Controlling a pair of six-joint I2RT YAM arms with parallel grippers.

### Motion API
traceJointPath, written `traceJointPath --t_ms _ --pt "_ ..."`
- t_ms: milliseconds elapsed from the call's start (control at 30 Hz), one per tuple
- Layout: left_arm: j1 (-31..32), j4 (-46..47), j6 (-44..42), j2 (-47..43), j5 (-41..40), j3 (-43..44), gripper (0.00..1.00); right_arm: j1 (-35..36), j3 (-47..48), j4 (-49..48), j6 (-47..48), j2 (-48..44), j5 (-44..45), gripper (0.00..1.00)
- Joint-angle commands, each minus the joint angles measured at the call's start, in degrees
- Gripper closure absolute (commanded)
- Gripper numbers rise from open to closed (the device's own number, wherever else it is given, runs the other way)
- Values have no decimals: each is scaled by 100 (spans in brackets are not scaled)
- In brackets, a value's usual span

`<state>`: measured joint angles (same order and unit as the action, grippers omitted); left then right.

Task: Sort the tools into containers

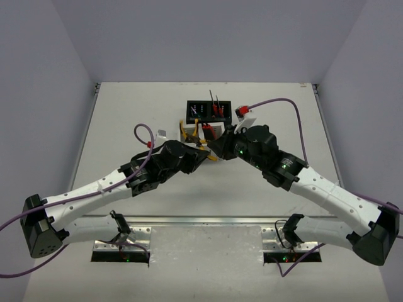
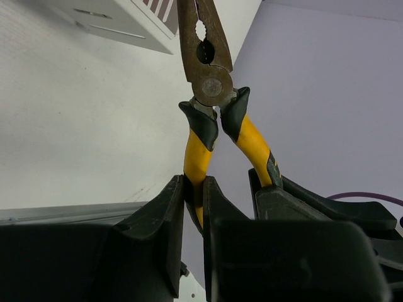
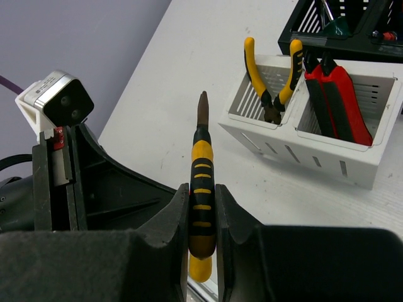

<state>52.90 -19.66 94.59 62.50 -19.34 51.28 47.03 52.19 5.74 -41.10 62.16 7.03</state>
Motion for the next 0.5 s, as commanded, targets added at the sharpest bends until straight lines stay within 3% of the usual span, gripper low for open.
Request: traceJointPath --t_ms 0,100,233,333,467 --pt "76 565 -38 -360 -113 17 93 30 393 -116 191 155 102 100" --pt "71 542 -37 -407 -193 5 66 32 556 57 284 215 134 100" --pt "62 514 -47 -422 -267 -4 41 26 730 206 387 322 172 100" --pt "62 410 -95 -422 -289 44 16 26 951 374 530 479 175 100" --pt "62 49 -250 -422 -410 236 6 32 1167 609 755 678 246 100"
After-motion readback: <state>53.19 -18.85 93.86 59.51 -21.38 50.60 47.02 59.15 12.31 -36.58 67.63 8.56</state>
